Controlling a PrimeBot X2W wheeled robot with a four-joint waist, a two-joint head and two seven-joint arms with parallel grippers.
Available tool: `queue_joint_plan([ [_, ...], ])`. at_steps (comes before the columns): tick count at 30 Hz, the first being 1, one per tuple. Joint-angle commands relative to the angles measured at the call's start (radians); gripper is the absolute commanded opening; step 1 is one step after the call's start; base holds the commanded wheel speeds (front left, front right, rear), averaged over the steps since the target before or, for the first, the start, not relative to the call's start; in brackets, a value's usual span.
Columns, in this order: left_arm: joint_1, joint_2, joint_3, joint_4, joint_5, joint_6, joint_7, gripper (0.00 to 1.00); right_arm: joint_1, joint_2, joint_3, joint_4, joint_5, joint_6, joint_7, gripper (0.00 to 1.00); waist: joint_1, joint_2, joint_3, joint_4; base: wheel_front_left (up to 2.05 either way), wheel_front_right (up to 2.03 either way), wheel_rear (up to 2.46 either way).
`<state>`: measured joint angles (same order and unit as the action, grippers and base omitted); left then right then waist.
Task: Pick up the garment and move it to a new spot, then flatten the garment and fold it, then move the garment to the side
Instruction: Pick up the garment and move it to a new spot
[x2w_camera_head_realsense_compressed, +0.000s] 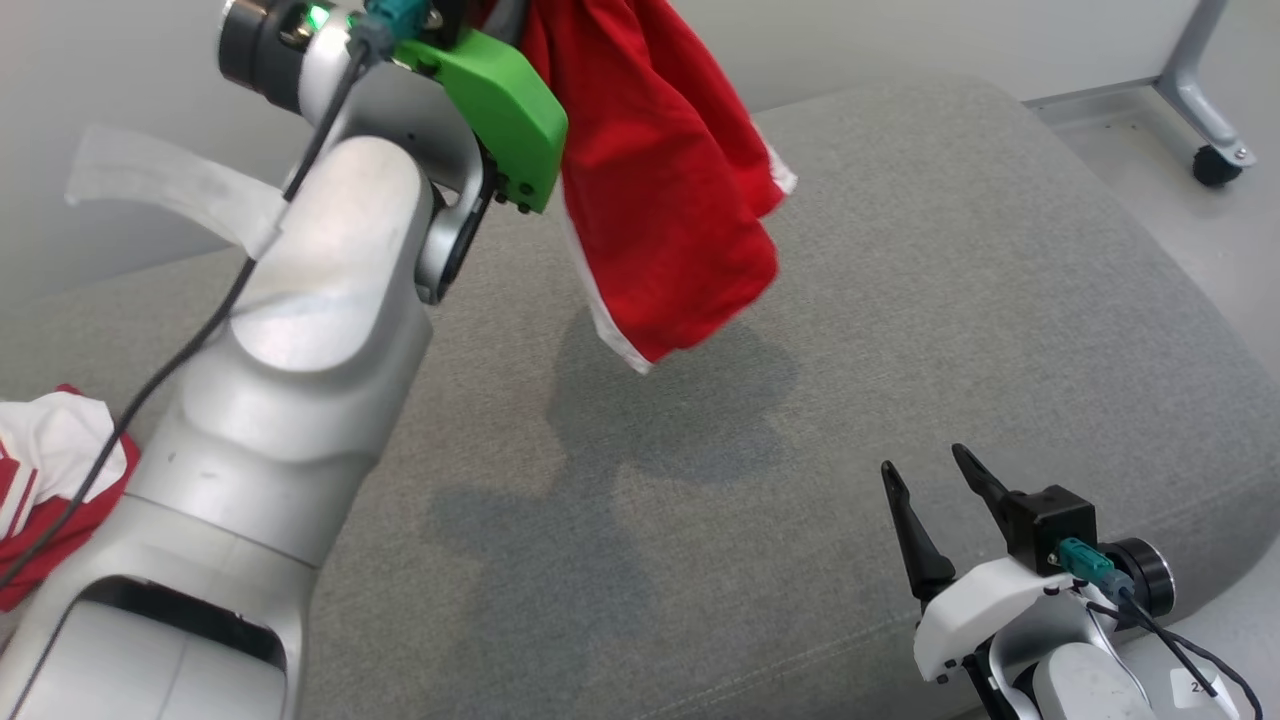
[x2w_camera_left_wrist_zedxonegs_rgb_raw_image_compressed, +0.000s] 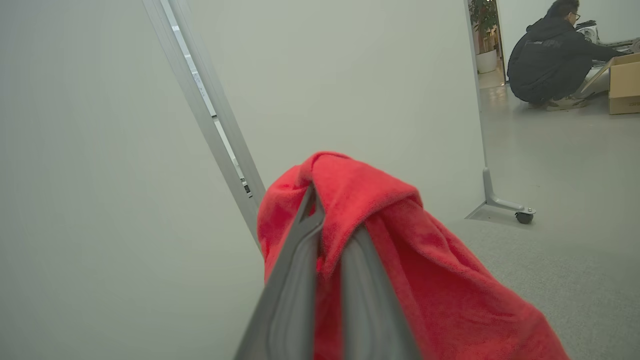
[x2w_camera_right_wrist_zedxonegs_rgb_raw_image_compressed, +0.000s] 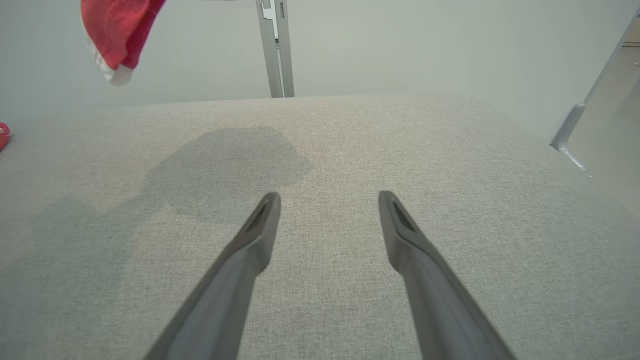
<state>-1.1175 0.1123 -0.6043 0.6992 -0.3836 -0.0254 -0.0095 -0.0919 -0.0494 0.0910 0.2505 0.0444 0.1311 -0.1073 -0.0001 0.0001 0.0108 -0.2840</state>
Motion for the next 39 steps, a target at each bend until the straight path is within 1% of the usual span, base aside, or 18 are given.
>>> queue_joint_plan([
  [1,0.037,-0.008,-0.008,0.003,-0.002,0.010,-0.023,0.00,-0.011,-0.002,-0.003,-0.004,0.006,-0.001,-0.008,1.00,0.0001,-0.0001,0.023,-0.050,0.00,0.00,0.00],
  [3,0.082,-0.030,-0.021,0.017,-0.014,0.026,-0.068,0.00,-0.016,-0.001,-0.001,0.001,0.009,-0.001,-0.012,1.00,0.0001,-0.0001,0.039,-0.066,0.00,0.00,0.00],
  [7,0.163,-0.049,-0.040,0.059,-0.039,0.050,-0.101,0.00,-0.020,-0.001,-0.007,0.004,0.015,-0.001,-0.018,1.00,0.0001,-0.0001,0.064,-0.061,0.00,0.00,0.00],
  [11,0.251,-0.053,-0.062,0.110,-0.048,0.088,-0.128,0.00,-0.025,-0.001,-0.005,0.014,0.021,-0.001,-0.027,1.00,0.0001,-0.0001,0.077,-0.034,0.00,0.00,0.00],
  [15,0.346,-0.054,-0.079,0.134,-0.051,0.115,-0.157,0.00,-0.024,-0.002,-0.016,0.022,0.021,-0.001,-0.033,1.00,0.0001,-0.0001,0.073,0.017,0.00,0.00,0.00],
  [18,0.422,-0.049,-0.092,0.136,-0.058,0.121,-0.170,0.00,-0.013,-0.002,-0.027,0.032,0.016,-0.001,-0.034,1.00,0.0001,-0.0001,0.056,0.061,0.00,0.00,0.00],
  [22,0.506,-0.049,-0.123,0.119,-0.059,0.113,-0.162,0.00,0.000,-0.002,-0.032,0.041,0.007,-0.001,-0.028,1.00,0.0001,-0.0001,0.027,0.117,0.00,0.00,0.00],
  [23,0.506,-0.049,-0.123,0.119,-0.059,0.113,-0.162,0.00,0.000,-0.002,-0.032,0.041,0.007,-0.001,-0.028,1.00,0.0001,-0.0001,0.027,0.117,0.00,0.00,0.00],
  [29,0.607,-0.044,-0.174,0.081,-0.052,0.109,-0.128,0.00,0.007,-0.002,-0.031,0.039,0.005,-0.001,-0.014,1.00,0.0001,-0.0001,-0.010,0.176,0.00,0.00,0.00],
  [33,0.652,-0.043,-0.197,0.062,-0.058,0.104,-0.104,0.00,0.010,-0.002,-0.029,0.038,0.009,-0.001,-0.006,1.00,0.0001,-0.0001,-0.023,0.192,0.00,0.00,0.00],
  [34,0.659,-0.043,-0.202,0.057,-0.060,0.104,-0.101,0.38,0.010,-0.002,-0.029,0.038,0.009,-0.001,-0.003,1.00,0.0001,-0.0001,-0.025,0.194,0.00,0.00,0.00],
  [35,0.671,-0.044,-0.204,0.053,-0.069,0.094,-0.094,1.00,0.012,-0.002,-0.028,0.037,0.009,-0.001,-0.002,1.00,0.0001,-0.0001,-0.027,0.195,0.00,0.00,0.00],
  [39,0.703,-0.050,-0.179,0.020,-0.123,0.087,-0.095,1.00,0.023,-0.002,-0.040,0.037,0.004,-0.001,0.002,1.00,0.0001,-0.0001,-0.033,0.194,0.00,0.00,0.00],
])
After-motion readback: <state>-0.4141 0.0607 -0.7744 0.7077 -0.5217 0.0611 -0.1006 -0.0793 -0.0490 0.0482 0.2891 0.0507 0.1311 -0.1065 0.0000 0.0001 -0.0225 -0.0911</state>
